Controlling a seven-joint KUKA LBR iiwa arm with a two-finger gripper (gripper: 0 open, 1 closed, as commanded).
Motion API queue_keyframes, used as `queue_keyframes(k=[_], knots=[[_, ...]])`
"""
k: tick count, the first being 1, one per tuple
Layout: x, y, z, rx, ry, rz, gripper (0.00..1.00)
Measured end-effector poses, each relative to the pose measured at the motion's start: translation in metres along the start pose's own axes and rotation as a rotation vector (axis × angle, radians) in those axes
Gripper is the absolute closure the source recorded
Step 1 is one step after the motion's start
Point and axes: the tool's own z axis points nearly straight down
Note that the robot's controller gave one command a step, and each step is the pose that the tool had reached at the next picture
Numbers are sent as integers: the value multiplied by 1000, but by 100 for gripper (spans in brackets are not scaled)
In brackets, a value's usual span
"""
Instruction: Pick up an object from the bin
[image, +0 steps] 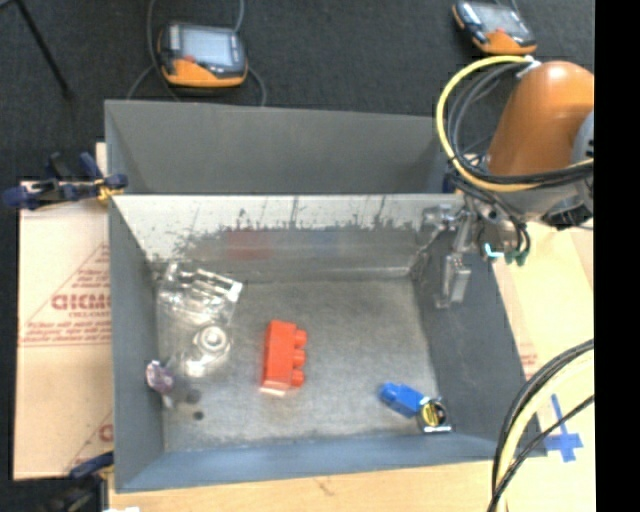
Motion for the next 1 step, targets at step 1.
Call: queue_keyframes(k=[1], knots=[[34, -21, 123, -1, 0, -244, 0]])
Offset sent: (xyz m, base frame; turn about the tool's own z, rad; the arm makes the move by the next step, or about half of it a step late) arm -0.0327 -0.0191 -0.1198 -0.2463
